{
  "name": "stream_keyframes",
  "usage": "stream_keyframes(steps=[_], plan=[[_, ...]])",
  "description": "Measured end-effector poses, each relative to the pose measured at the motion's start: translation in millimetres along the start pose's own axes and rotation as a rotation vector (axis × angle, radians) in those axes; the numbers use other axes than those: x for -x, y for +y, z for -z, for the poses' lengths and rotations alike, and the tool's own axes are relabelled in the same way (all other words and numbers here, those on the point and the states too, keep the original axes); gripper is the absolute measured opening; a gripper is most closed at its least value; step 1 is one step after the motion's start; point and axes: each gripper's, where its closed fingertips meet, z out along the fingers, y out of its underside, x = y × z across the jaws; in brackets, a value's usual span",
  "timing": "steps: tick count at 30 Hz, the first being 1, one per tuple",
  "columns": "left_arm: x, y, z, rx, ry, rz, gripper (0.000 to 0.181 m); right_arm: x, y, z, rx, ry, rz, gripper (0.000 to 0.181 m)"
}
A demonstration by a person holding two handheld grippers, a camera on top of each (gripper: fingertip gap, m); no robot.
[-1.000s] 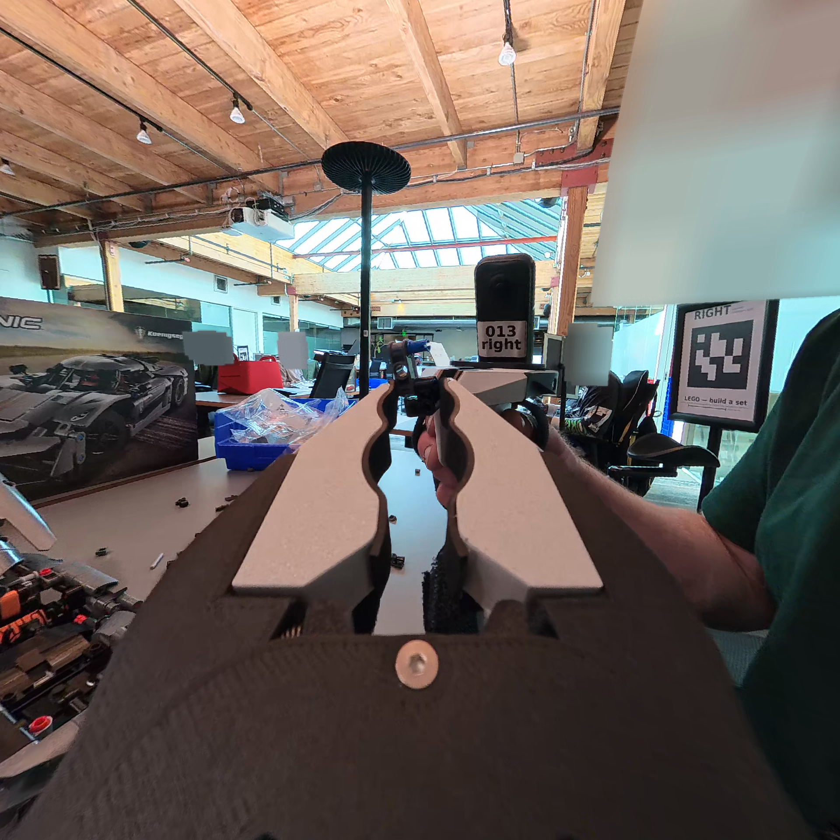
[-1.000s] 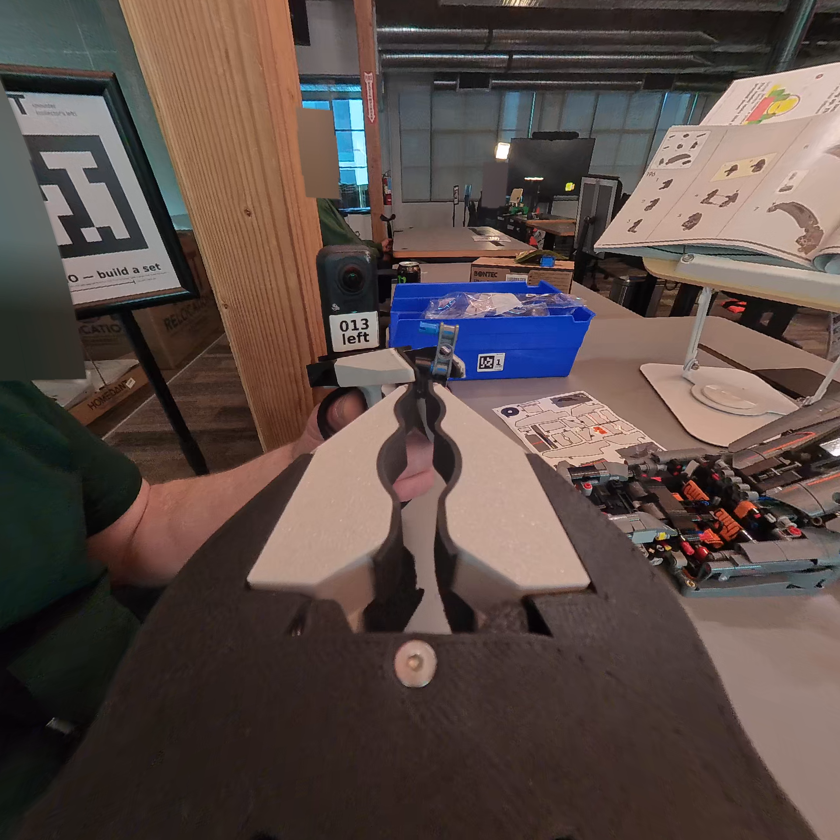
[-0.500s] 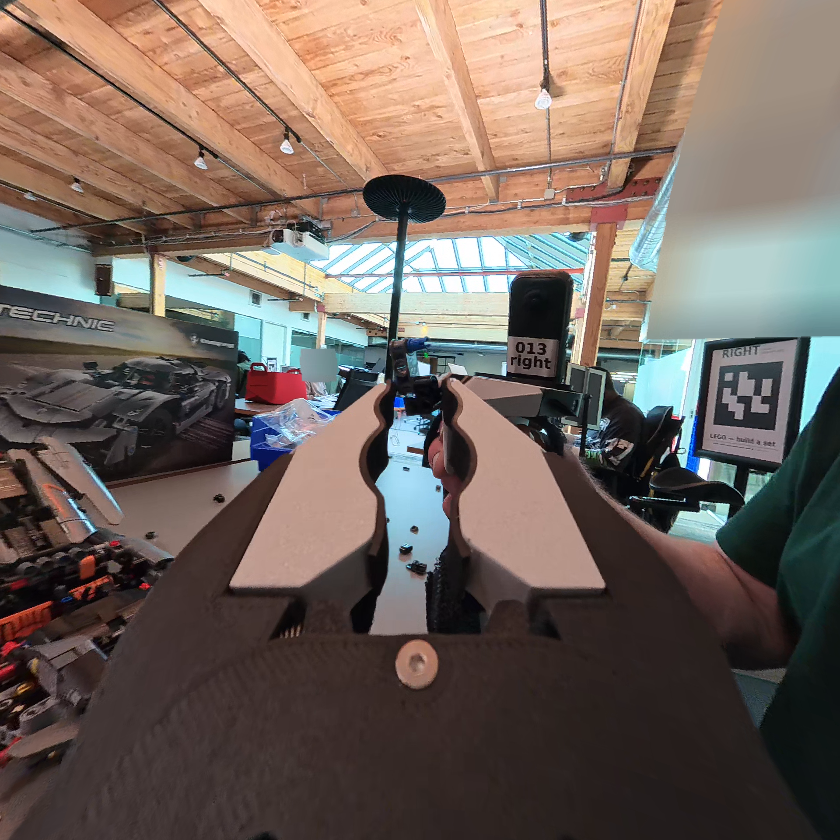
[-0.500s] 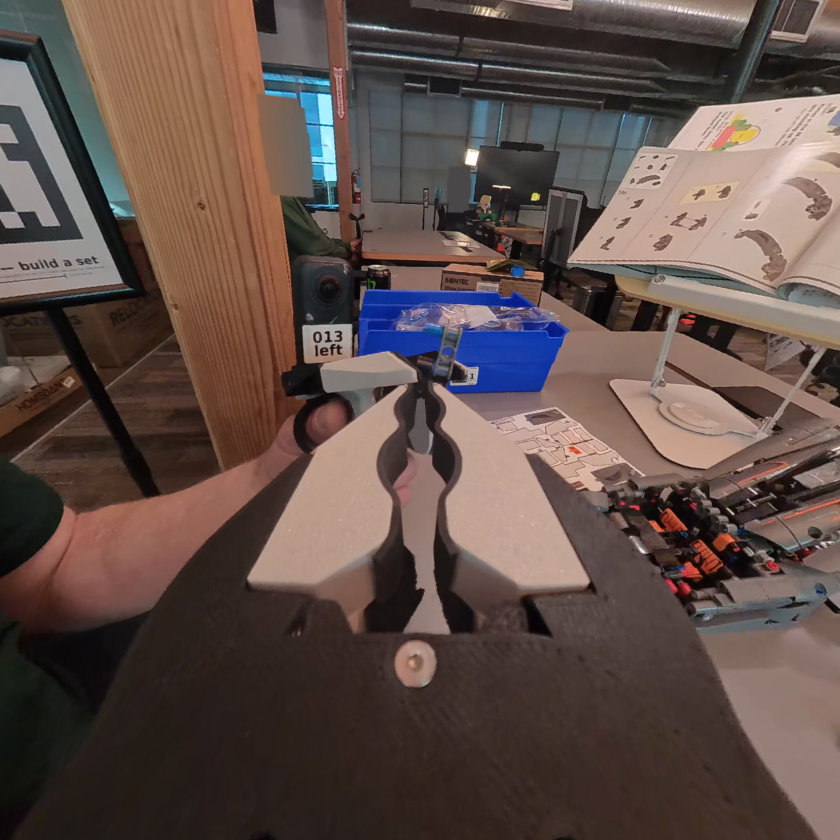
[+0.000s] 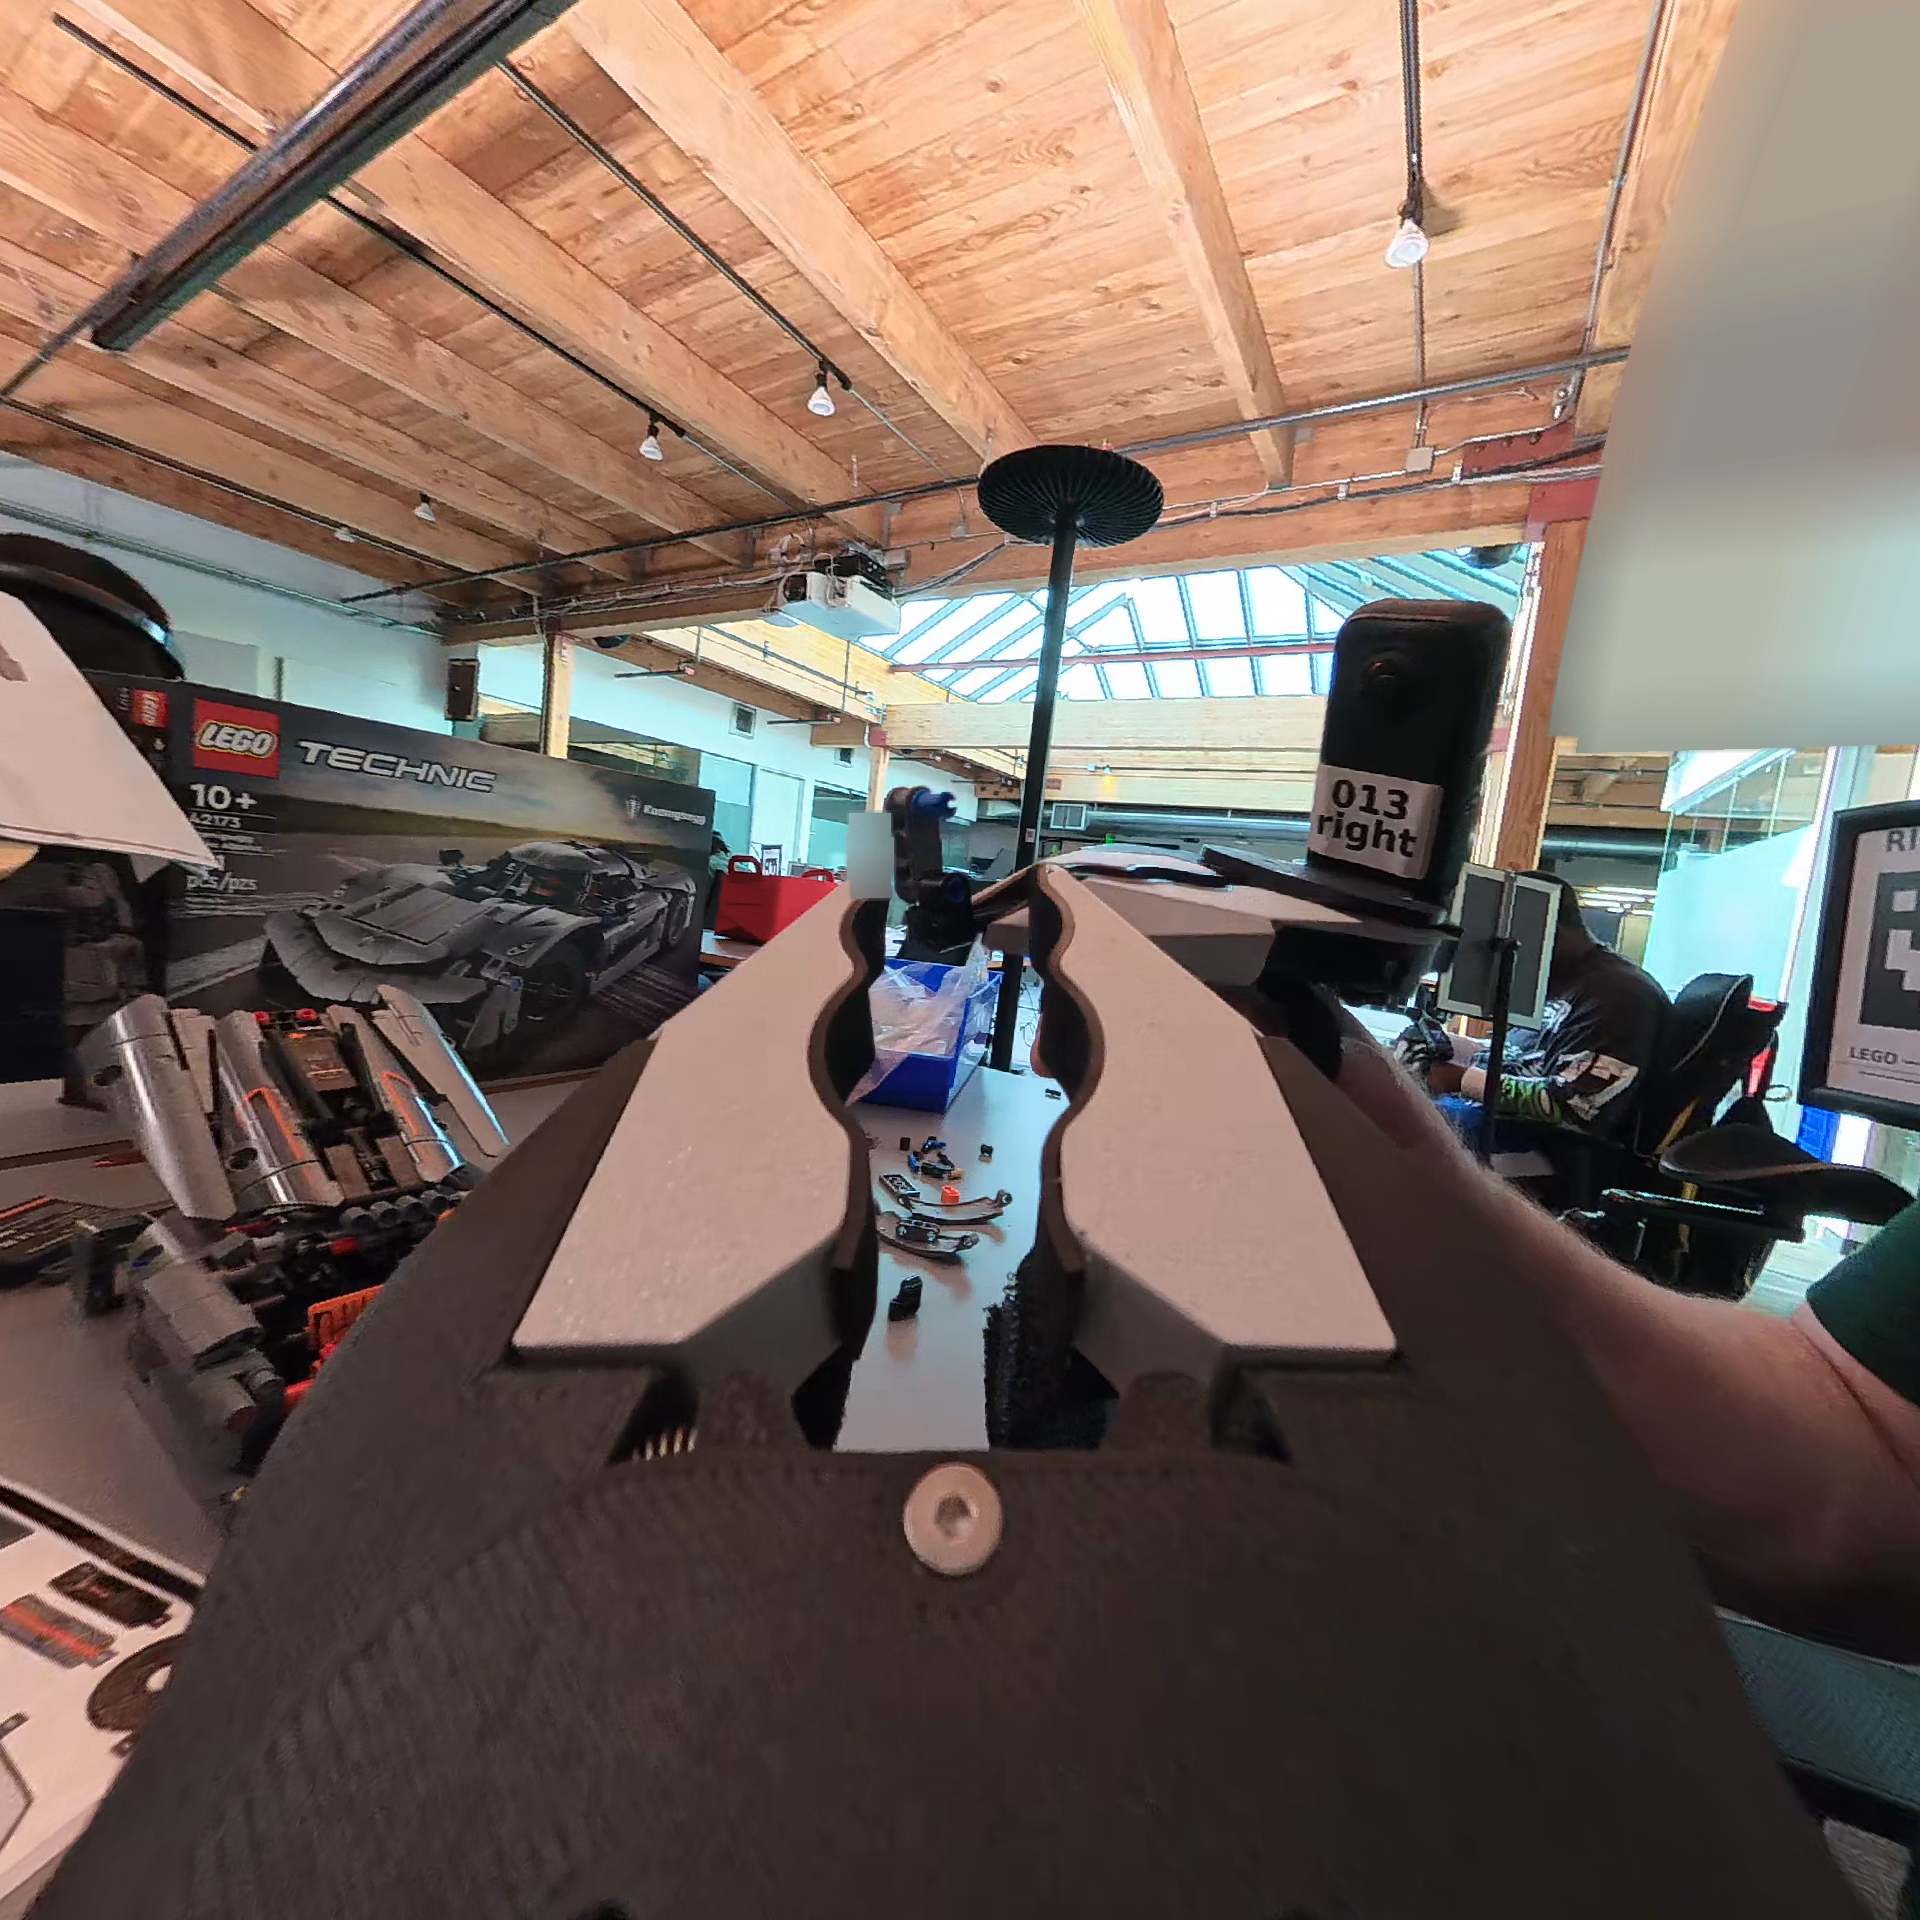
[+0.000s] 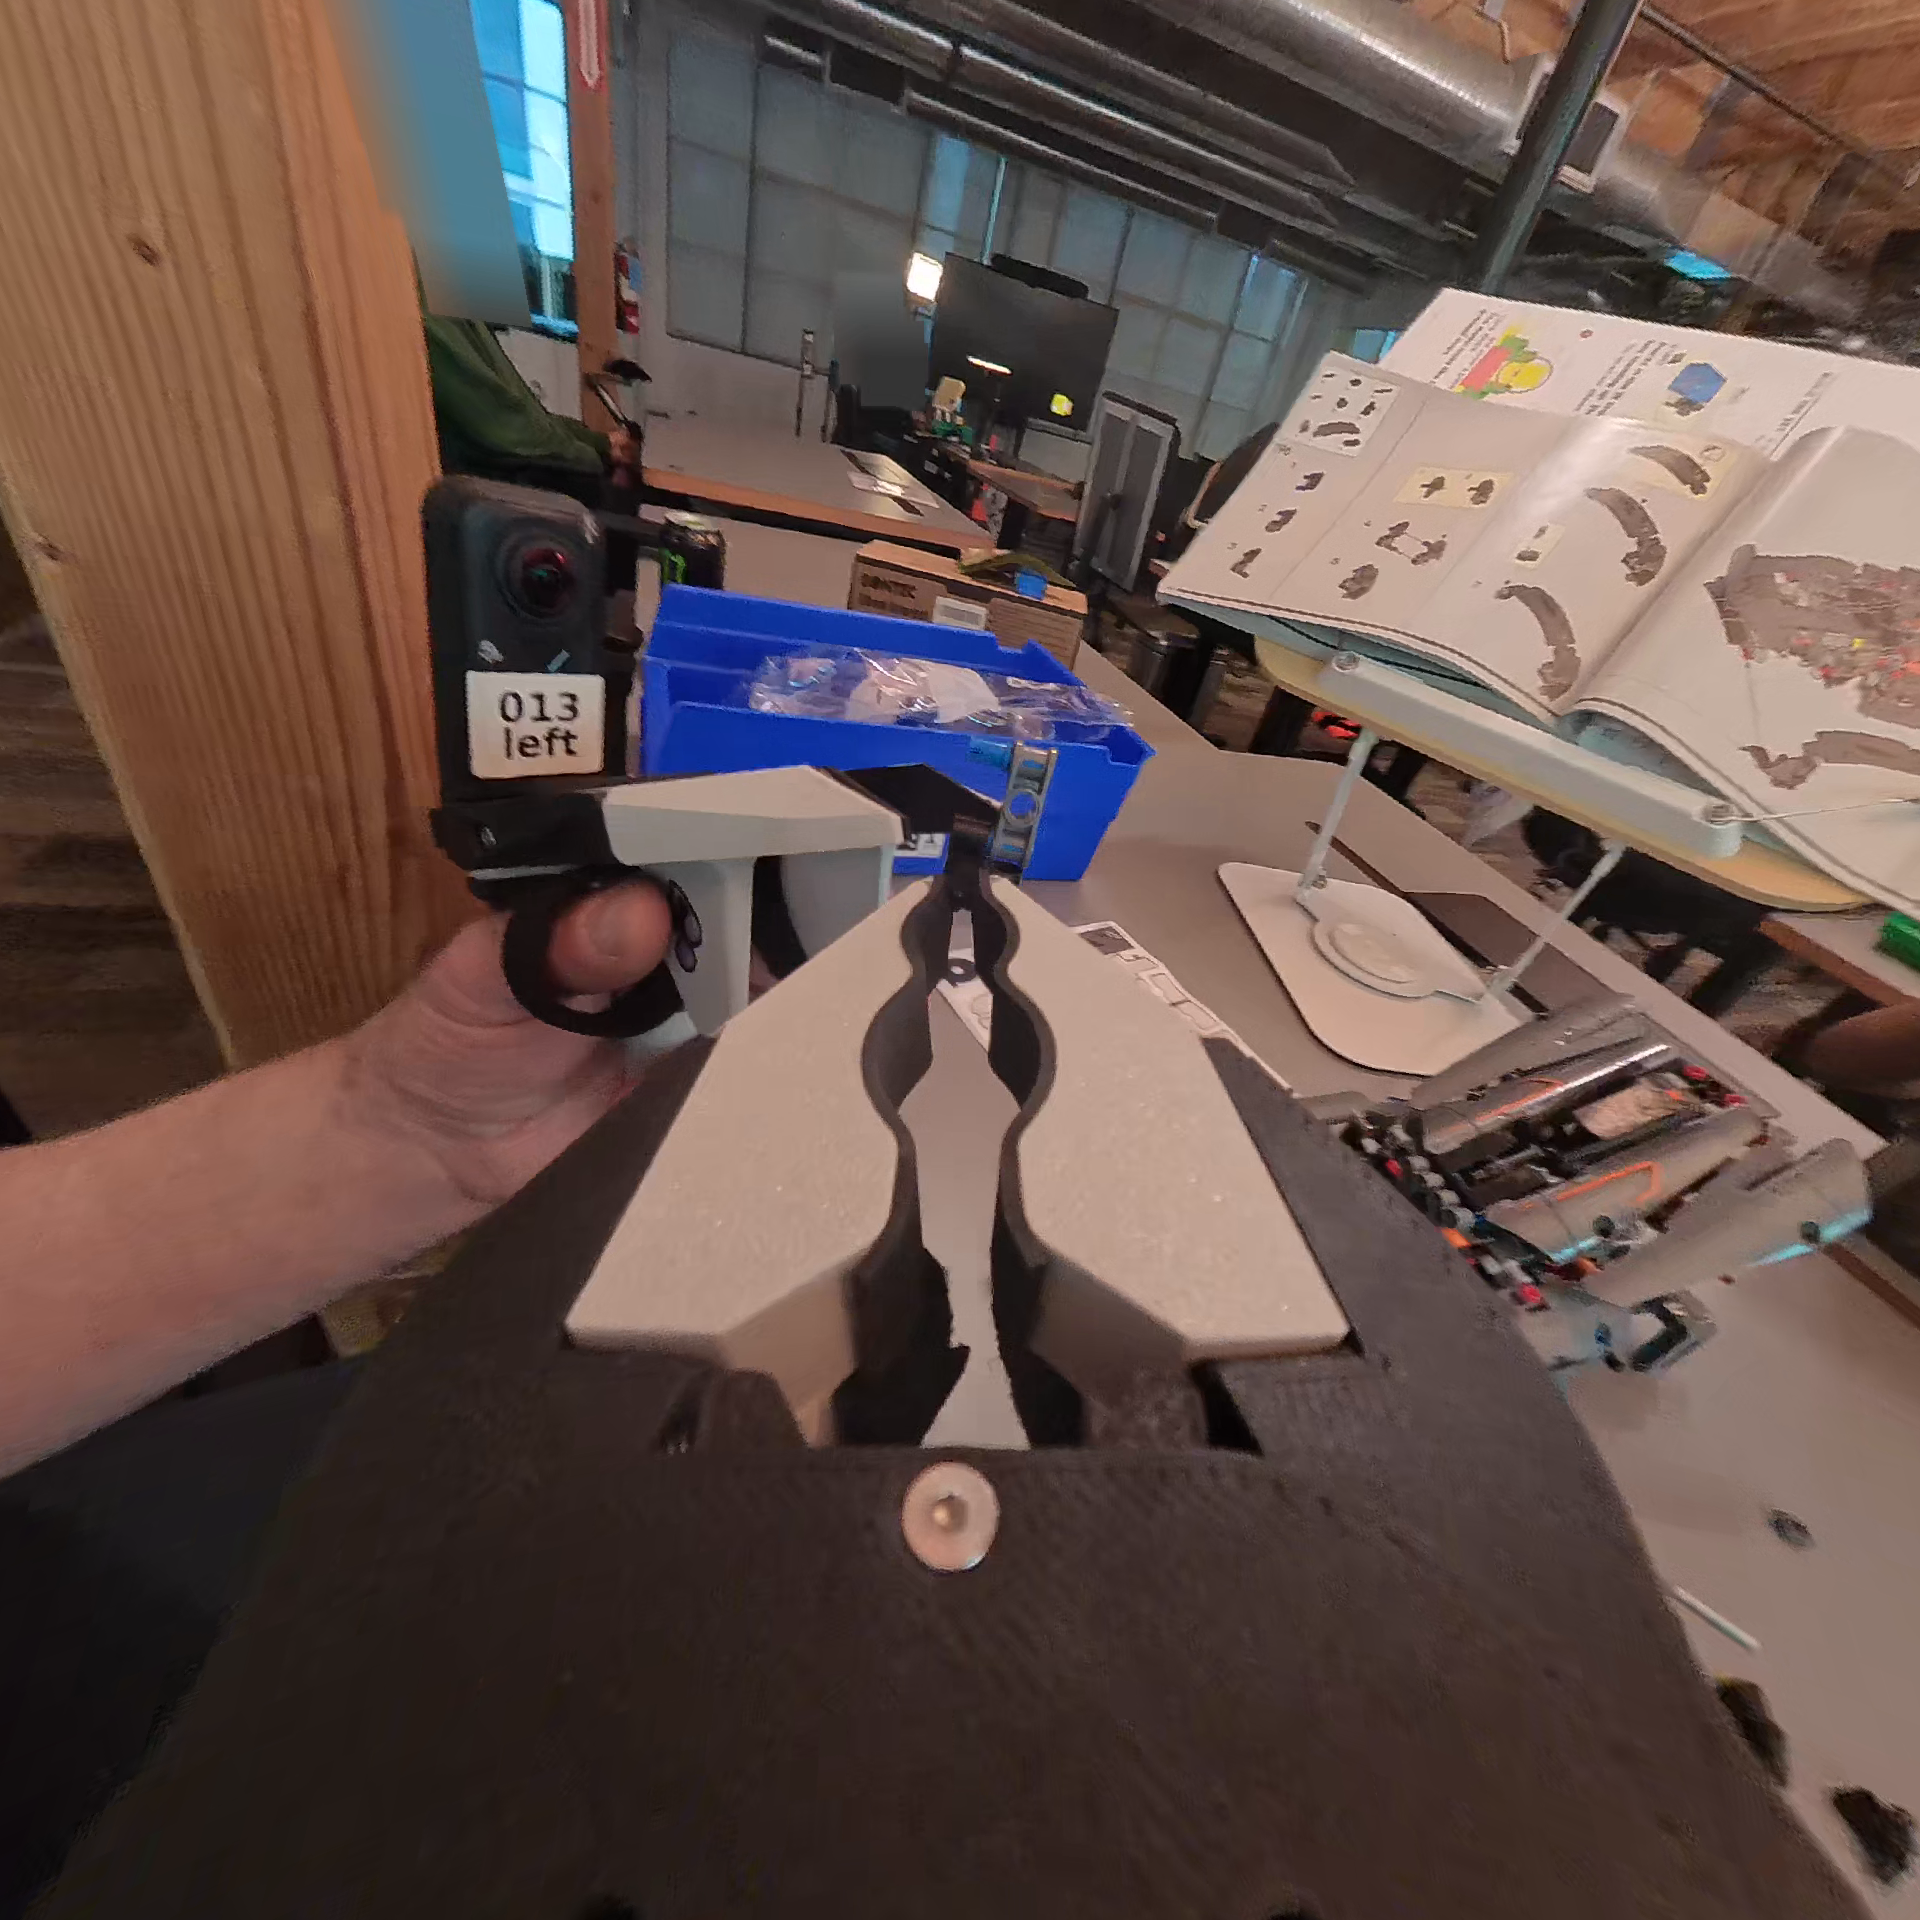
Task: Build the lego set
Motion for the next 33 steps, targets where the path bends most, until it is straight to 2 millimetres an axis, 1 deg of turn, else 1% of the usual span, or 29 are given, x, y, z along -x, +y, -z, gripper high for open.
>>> stream_keyframes(steps=[6,13,25,33], plan=[[4.4,-3.1,3.4,0.001,-0.034,-0.03,0.024,0.9,7.8,-9.7,0.075,0.095,0.16,0.002],[6.5,-2.6,5.6,0.008,-0.052,-0.035,0.024,3.7,9.9,-15.3,0.105,0.133,0.242,0.001],[8.6,-1.2,6.4,0.012,-0.061,-0.031,0.024,3.2,11.7,-16.4,0.125,0.165,0.287,0.002],[13.5,-0.3,12.0,0.01,-0.081,-0.023,0.024,-1.2,14.7,-15.0,0.135,0.192,0.301,0.002]])
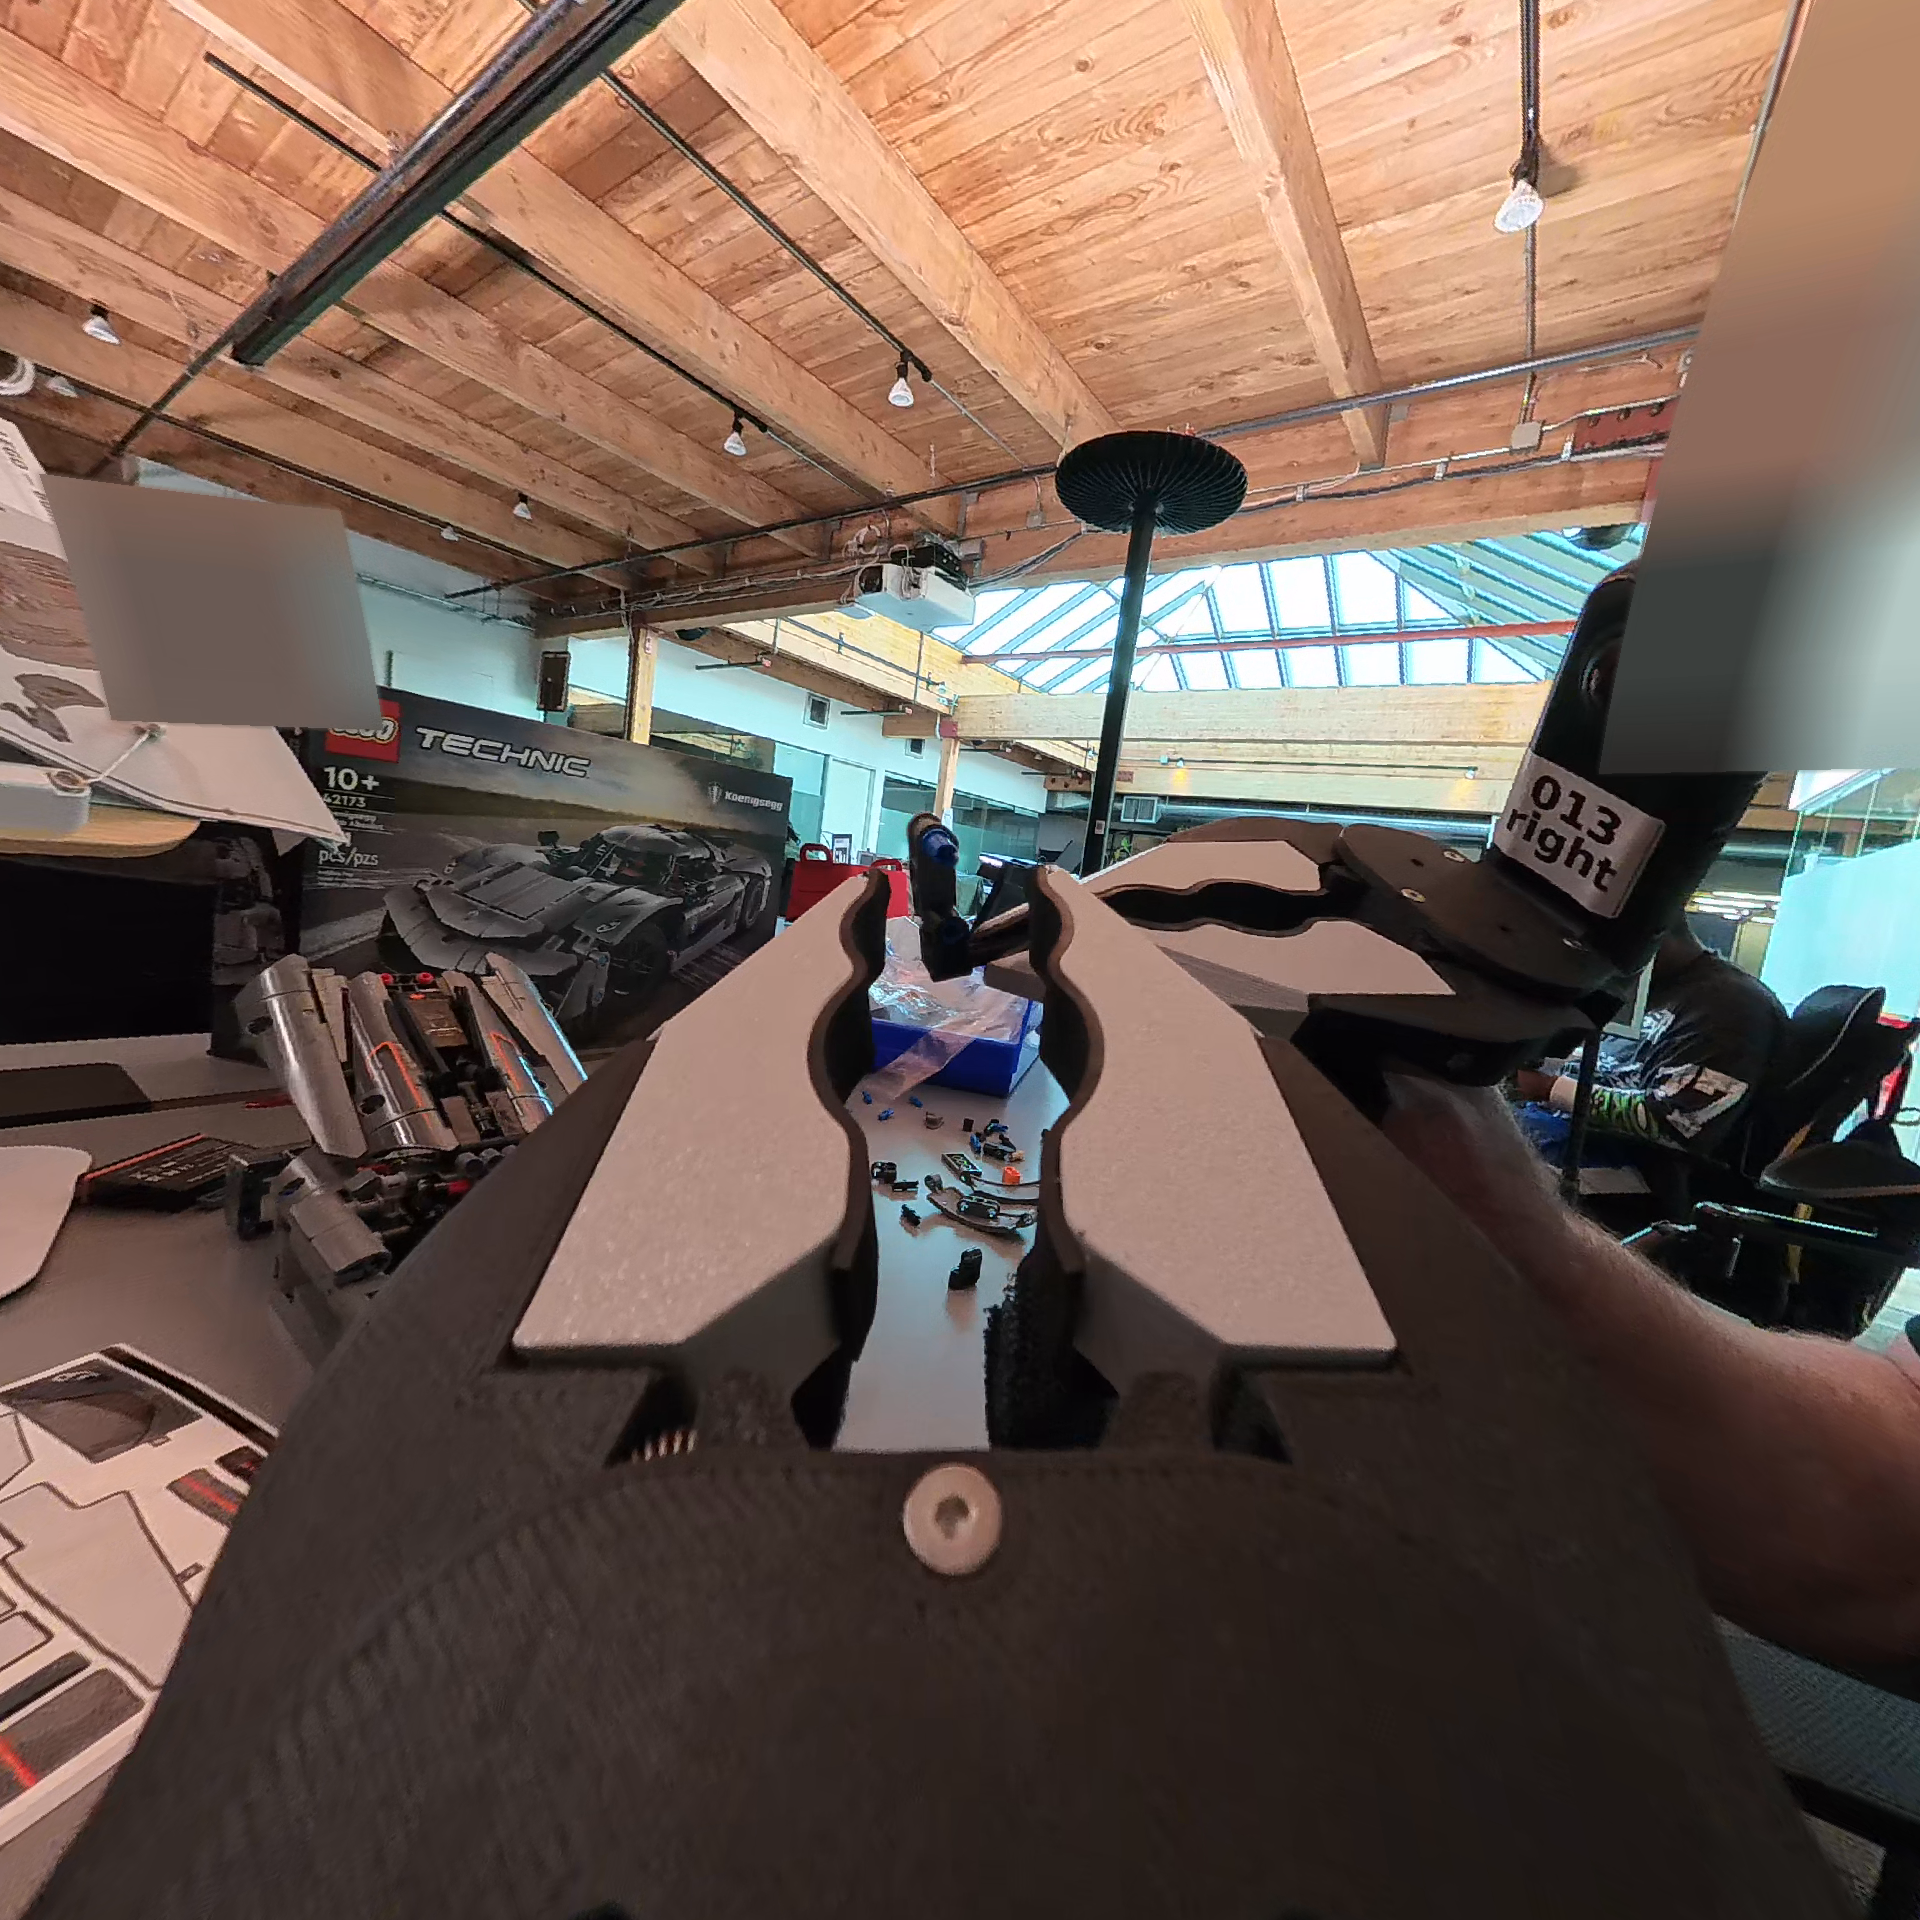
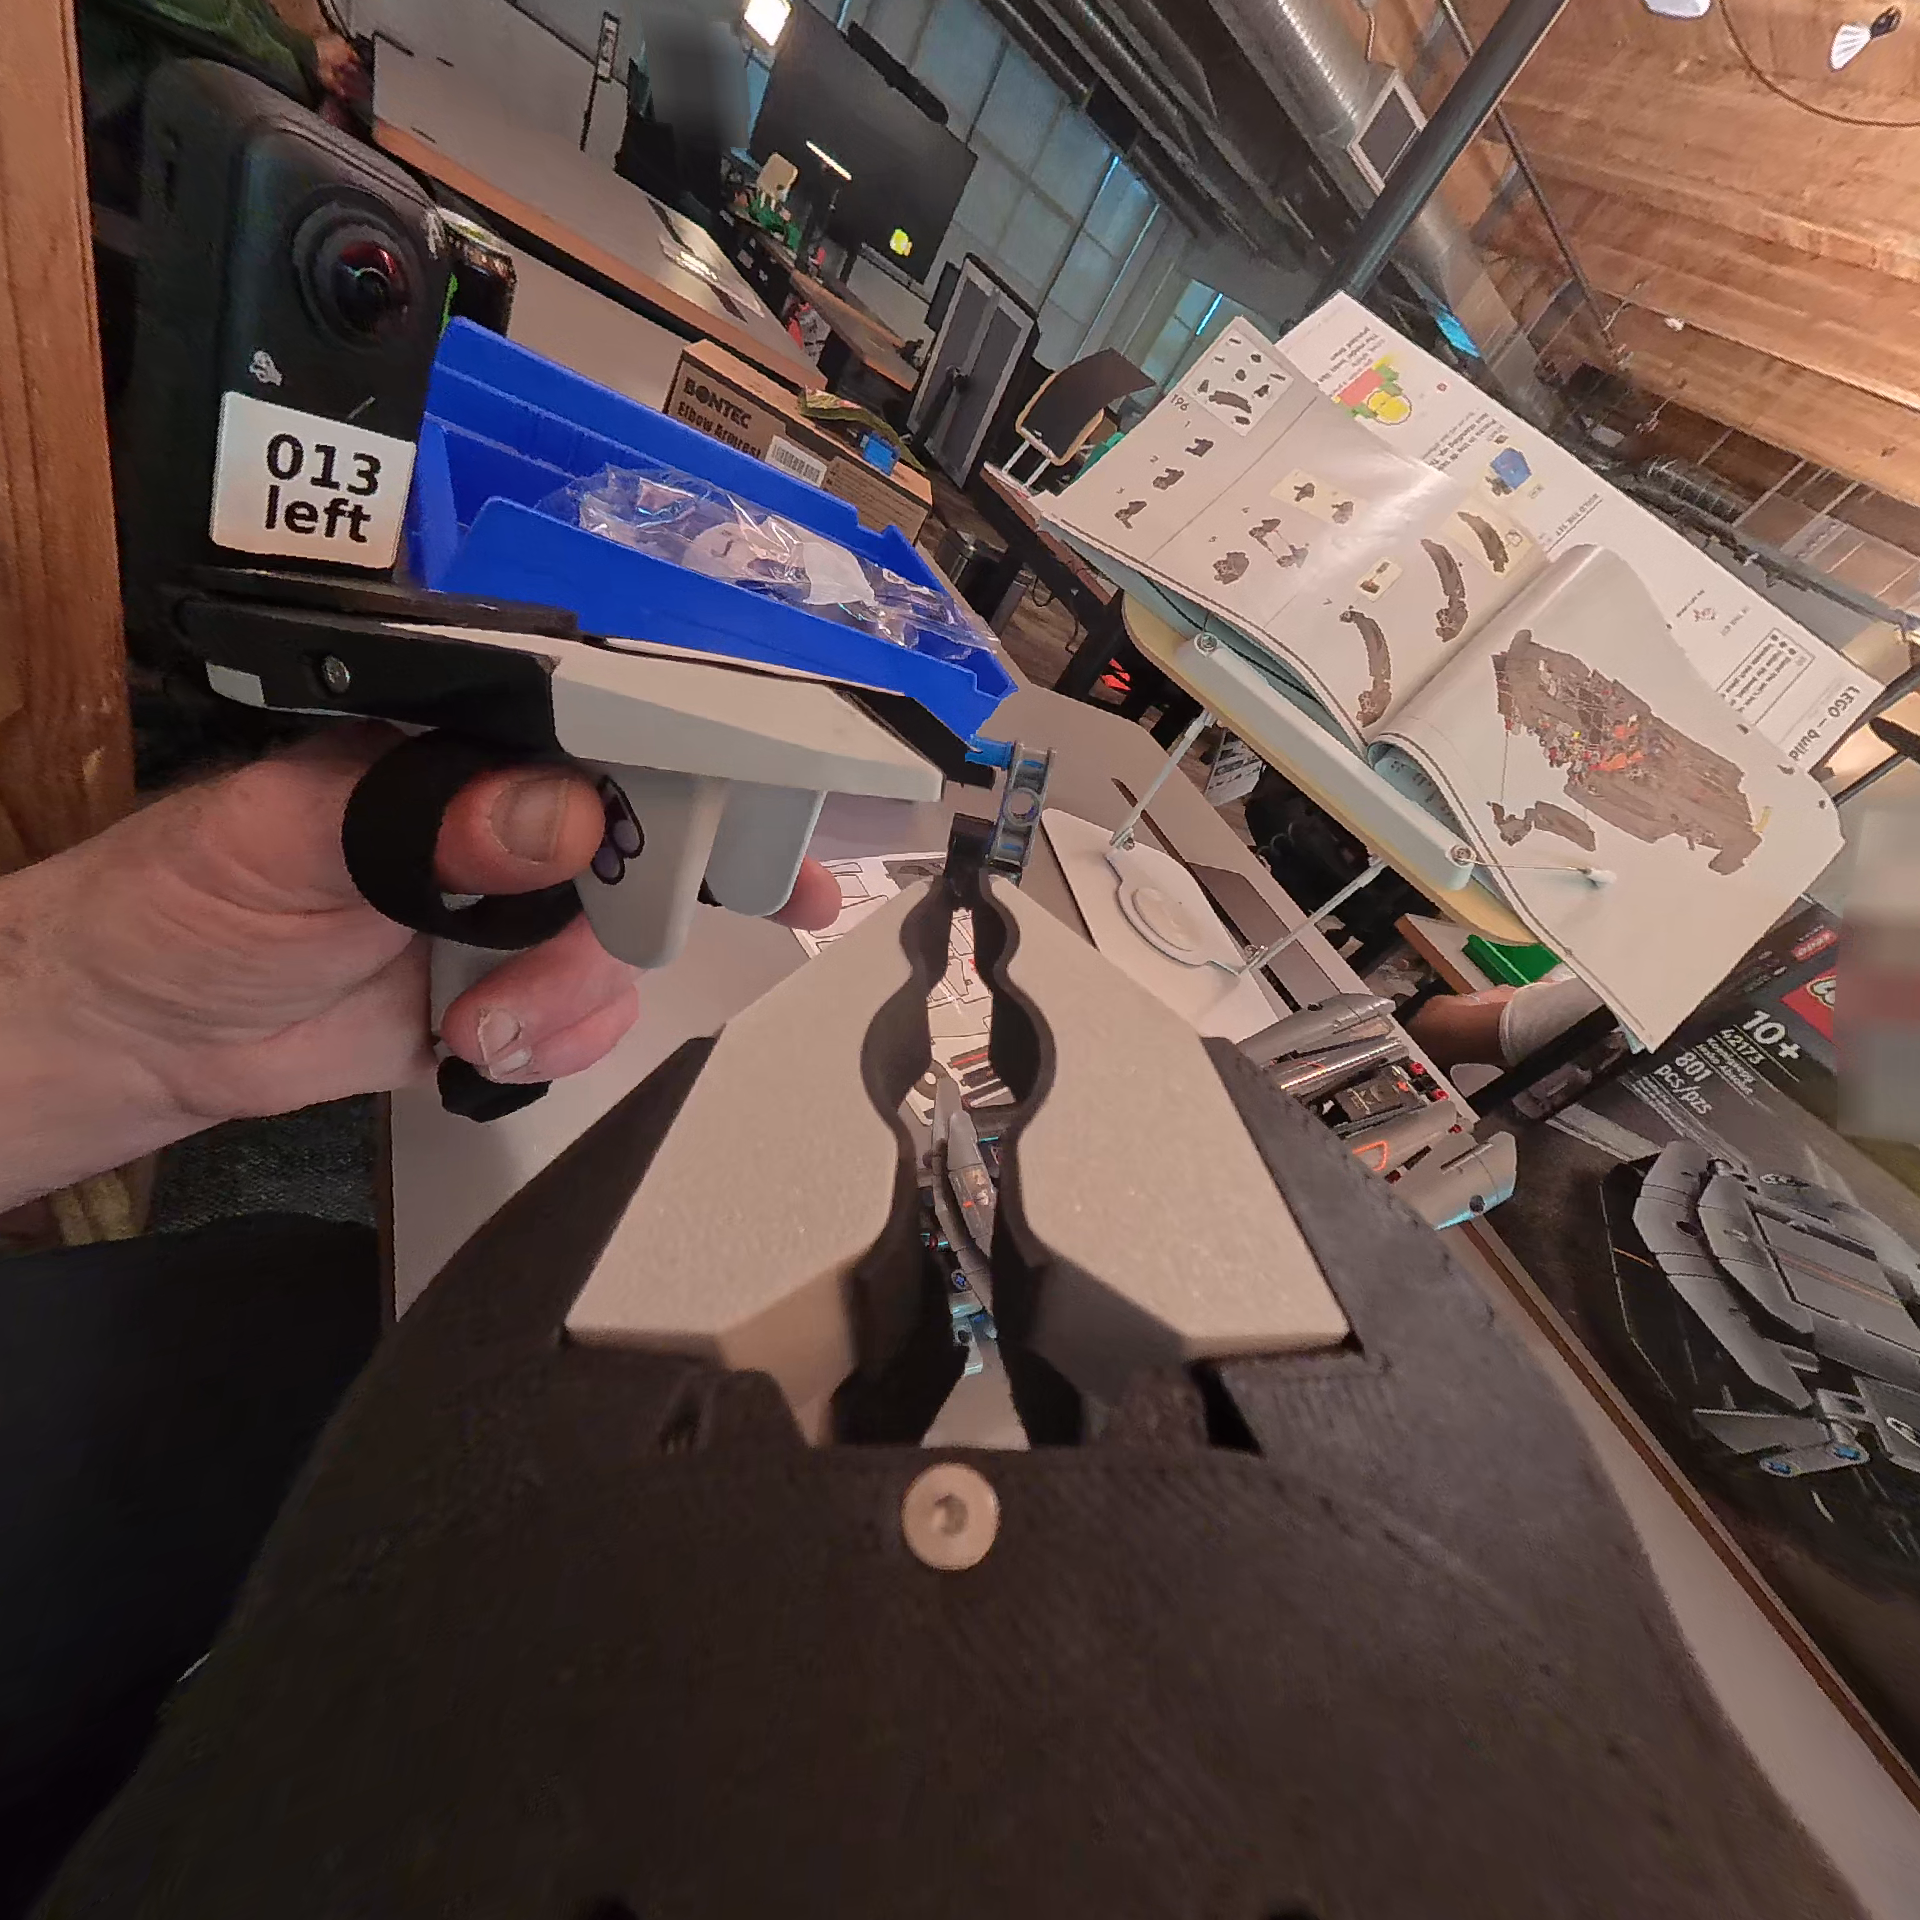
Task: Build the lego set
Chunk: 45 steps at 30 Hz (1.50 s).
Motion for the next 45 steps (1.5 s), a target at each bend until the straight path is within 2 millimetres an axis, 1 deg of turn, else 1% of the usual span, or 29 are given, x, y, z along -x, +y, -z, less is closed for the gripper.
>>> stream_keyframes(steps=[9,15,24,28,30,33,36,39,40,41,42,45], plan=[[-0.9,3.1,-4.3,0.027,-0.003,-0.002,0.022,2.7,2.8,0.0,0.025,0.033,0.076,0.002],[3.5,3.9,-2.3,0.03,-0.02,0.007,0.006,8.9,3.4,-1.5,0.032,0.041,0.131,0.002],[4.9,1.5,0.1,0.019,-0.02,0.022,0.005,10.8,0.7,-3.9,0.021,0.05,0.151,0.002],[6.6,-1.5,1.4,0.003,-0.004,0.077,0.005,11.3,-1.0,-4.7,0.006,0.057,0.138,0.023],[7.6,-4.2,3.2,-0.014,0.012,0.116,0.005,10.9,-2.7,-3.2,-0.007,0.061,0.127,0.028],[7.2,-6.8,4.7,-0.04,0.041,0.181,0.005,5.2,-3.2,-2.0,-0.018,0.09,0.118,0.032],[4.5,-6.8,3.7,-0.059,0.068,0.232,0.005,3.3,-2.4,-4.3,-0.009,0.099,0.13,0.036],[1.1,-4.5,1.0,-0.064,0.086,0.262,0.005,4.9,-3.2,-7.2,-0.006,0.099,0.157,0.034],[0.3,-4.2,0.3,-0.069,0.091,0.276,0.005,5.5,-1.7,-8.8,0.005,0.098,0.164,0.03],[-0.1,-3.6,-0.5,-0.072,0.092,0.286,0.005,5.8,-1.0,-9.6,0.008,0.101,0.173,0.019],[-0.8,-3.4,-1.2,-0.077,0.093,0.295,0.005,5.2,-0.6,-9.8,0.009,0.109,0.181,0.015],[0.3,-2.8,-1.4,-0.089,0.093,0.321,0.005,4.4,0.6,-9.9,0.015,0.106,0.174,0.014]])
